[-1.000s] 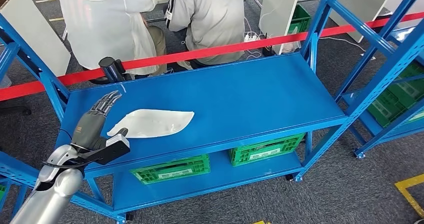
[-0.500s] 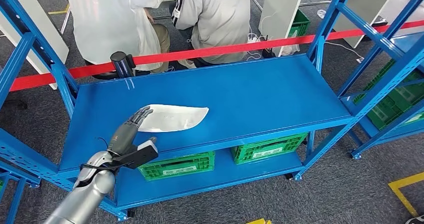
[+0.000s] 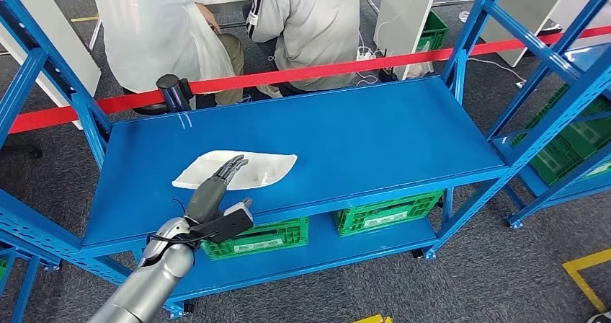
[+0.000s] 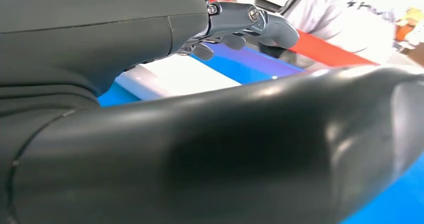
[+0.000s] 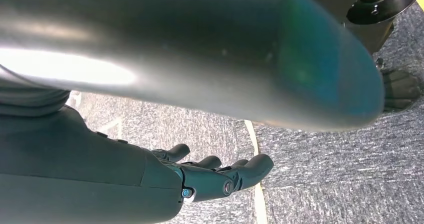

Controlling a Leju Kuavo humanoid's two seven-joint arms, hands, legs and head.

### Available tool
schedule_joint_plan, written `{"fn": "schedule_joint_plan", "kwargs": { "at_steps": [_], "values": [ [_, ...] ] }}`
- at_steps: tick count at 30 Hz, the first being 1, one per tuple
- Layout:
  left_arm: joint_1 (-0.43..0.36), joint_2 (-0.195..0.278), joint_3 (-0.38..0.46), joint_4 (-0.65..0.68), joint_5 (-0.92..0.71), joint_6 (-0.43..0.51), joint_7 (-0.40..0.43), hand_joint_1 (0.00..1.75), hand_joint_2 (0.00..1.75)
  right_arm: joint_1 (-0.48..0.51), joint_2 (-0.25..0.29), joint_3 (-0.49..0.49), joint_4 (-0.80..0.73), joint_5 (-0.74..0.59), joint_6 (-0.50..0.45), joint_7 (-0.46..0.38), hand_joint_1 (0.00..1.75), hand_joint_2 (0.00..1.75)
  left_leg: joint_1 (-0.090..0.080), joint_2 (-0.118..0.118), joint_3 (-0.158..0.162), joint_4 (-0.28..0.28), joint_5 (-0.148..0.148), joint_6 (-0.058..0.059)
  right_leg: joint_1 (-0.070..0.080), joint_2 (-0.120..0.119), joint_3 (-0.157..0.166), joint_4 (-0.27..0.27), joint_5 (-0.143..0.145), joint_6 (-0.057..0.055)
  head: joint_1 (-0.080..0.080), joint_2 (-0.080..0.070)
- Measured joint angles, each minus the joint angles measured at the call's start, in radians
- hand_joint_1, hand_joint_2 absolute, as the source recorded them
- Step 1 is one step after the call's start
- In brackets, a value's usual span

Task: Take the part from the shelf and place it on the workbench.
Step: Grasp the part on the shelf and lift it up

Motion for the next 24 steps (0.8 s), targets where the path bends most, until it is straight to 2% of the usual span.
{"fn": "schedule_joint_plan", "kwargs": {
  "at_steps": [4, 11, 15, 24],
  "values": [
    [-0.011, -0.031, -0.016, -0.013, 0.010, 0.001, 0.025, 0.00, 0.00, -0.001, 0.000, 0.000, 0.000, 0.005, 0.004, -0.006, 0.00, 0.00, 0.000, 0.000, -0.001, 0.000, 0.000, 0.000, 0.000, 0.000, 0.000, 0.001, 0.000, 0.000, 0.000, 0.000],
    [-0.018, -0.039, -0.028, -0.030, 0.026, 0.004, 0.046, 0.00, 0.00, 0.000, 0.000, 0.000, 0.000, 0.010, 0.010, -0.002, 0.00, 0.00, 0.000, 0.001, 0.000, 0.000, 0.000, 0.000, 0.000, 0.001, 0.000, 0.001, 0.000, 0.000, 0.000, 0.000],
    [-0.022, -0.045, -0.033, -0.029, 0.021, 0.012, 0.061, 0.00, 1.75, 0.000, 0.000, 0.000, 0.000, 0.014, 0.012, -0.004, 0.00, 0.00, 0.000, 0.001, 0.000, 0.000, 0.000, 0.000, 0.000, 0.001, 0.000, 0.001, 0.000, 0.000, 0.000, 0.000],
    [-0.063, -0.064, -0.063, 0.006, -0.062, 0.105, 0.098, 0.00, 1.75, -0.001, 0.000, 0.000, 0.000, 0.027, 0.015, -0.013, 0.00, 0.00, 0.000, 0.000, 0.000, 0.000, 0.000, 0.000, 0.000, 0.001, 0.000, 0.001, 0.000, 0.000, 0.000, 0.000]
  ]
}}
